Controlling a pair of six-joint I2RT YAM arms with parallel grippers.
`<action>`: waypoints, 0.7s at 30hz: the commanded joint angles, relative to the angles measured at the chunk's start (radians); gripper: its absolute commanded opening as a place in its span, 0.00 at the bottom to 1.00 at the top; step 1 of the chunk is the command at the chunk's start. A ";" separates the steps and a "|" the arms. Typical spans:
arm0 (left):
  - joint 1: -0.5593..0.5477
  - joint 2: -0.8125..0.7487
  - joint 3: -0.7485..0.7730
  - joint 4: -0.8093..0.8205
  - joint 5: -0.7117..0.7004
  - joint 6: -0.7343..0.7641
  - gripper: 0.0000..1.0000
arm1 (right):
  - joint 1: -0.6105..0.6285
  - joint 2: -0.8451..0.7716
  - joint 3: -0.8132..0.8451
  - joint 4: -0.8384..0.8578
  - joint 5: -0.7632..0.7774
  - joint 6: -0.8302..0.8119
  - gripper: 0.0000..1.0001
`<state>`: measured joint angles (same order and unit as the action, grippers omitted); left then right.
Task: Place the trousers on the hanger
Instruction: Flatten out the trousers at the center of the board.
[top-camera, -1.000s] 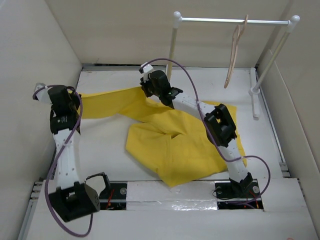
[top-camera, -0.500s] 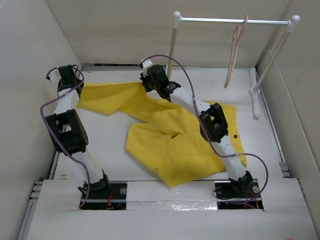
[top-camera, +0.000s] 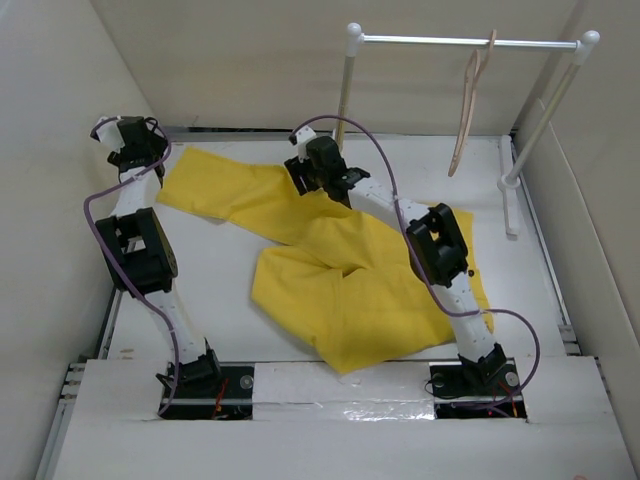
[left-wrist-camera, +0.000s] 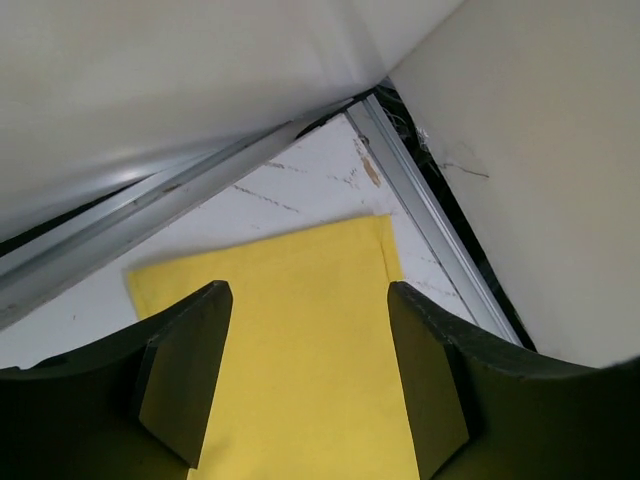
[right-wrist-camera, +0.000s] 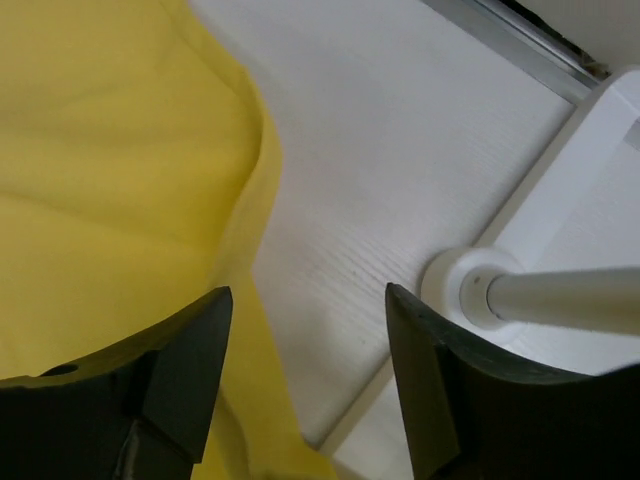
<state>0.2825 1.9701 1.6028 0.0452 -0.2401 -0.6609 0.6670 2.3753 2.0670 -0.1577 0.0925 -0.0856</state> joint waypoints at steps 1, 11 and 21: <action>-0.032 -0.114 -0.022 0.005 -0.038 0.041 0.61 | 0.040 -0.210 -0.062 0.070 -0.010 -0.040 0.70; -0.451 -0.490 -0.492 -0.030 -0.044 -0.089 0.00 | 0.082 -0.781 -0.631 0.271 -0.080 0.102 0.00; -0.661 -1.065 -1.043 -0.062 0.057 -0.117 0.41 | 0.172 -1.298 -1.249 0.306 -0.097 0.253 0.00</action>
<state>-0.3897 1.0122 0.6182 -0.0242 -0.2379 -0.7776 0.8097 1.1603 0.9215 0.1287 0.0032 0.1059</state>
